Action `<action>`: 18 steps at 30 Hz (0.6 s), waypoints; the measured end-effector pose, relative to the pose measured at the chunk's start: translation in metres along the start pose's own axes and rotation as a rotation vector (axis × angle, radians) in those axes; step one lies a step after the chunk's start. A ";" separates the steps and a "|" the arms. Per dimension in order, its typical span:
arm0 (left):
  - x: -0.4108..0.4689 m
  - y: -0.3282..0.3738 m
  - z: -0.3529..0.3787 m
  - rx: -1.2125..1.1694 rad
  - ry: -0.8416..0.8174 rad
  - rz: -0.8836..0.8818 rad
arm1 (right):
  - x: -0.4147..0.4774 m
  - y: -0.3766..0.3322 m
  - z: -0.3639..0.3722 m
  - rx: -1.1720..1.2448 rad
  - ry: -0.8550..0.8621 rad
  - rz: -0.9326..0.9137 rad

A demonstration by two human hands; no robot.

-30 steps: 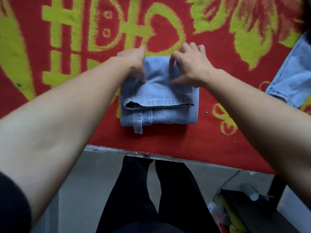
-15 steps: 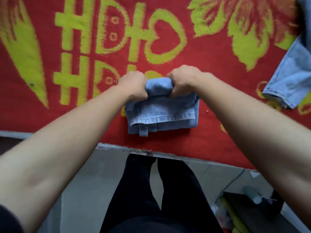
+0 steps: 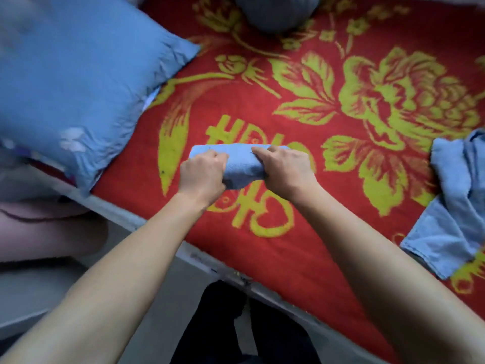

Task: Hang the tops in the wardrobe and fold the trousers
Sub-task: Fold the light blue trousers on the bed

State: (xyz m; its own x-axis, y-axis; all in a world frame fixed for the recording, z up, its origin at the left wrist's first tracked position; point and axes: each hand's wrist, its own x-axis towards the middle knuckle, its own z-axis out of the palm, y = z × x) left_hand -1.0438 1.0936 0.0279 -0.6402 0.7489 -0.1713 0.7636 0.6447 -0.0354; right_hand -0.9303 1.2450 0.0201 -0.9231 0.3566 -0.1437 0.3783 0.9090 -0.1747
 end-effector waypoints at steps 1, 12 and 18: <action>-0.009 -0.012 -0.018 0.012 0.035 -0.034 | 0.005 -0.015 -0.015 -0.001 0.043 -0.033; -0.176 -0.149 -0.180 0.056 0.243 -0.445 | -0.002 -0.224 -0.174 -0.142 0.195 -0.467; -0.320 -0.236 -0.229 0.139 0.370 -0.639 | -0.042 -0.381 -0.213 -0.177 0.373 -0.723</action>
State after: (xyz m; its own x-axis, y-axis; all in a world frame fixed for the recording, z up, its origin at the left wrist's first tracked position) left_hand -1.0384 0.7372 0.3161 -0.9301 0.2541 0.2652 0.2220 0.9641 -0.1454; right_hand -1.0498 0.9294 0.3001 -0.9081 -0.3087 0.2829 -0.3042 0.9507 0.0607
